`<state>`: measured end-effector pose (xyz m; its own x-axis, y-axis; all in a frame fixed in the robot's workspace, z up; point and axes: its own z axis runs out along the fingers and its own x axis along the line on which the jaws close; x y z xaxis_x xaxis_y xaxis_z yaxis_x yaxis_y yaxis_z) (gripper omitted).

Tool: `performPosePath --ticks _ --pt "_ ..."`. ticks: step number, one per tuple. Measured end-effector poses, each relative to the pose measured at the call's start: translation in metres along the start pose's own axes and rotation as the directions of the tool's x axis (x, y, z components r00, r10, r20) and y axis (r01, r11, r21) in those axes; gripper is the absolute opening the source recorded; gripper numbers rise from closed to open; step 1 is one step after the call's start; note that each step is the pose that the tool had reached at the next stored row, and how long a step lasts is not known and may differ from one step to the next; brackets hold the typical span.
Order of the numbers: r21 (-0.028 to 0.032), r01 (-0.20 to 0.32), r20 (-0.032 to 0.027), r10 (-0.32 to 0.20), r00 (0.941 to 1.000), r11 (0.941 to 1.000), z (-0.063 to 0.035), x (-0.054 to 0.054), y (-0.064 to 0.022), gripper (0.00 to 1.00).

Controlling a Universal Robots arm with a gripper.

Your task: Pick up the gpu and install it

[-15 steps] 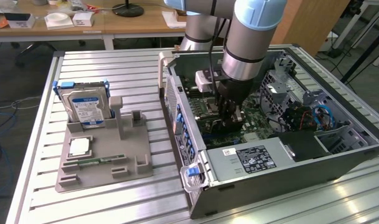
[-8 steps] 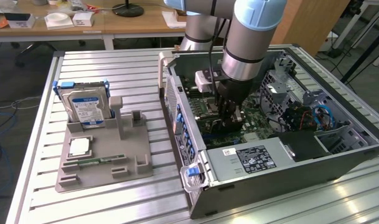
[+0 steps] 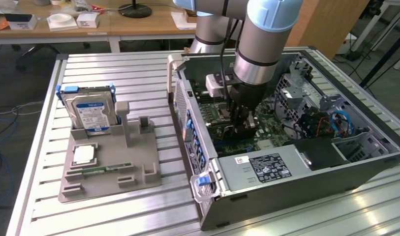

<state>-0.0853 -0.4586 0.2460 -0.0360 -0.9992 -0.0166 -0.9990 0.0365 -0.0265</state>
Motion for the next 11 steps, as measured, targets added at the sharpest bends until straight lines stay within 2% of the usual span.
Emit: performPosePath --ticks 8,11 --pt "0.0001 0.0 -0.0005 0.0 1.0 1.0 -0.0009 -0.0008 0.0009 0.26" --pt "0.0027 0.0 -0.0006 0.0 1.0 1.0 -0.0007 -0.0007 0.0029 0.26"
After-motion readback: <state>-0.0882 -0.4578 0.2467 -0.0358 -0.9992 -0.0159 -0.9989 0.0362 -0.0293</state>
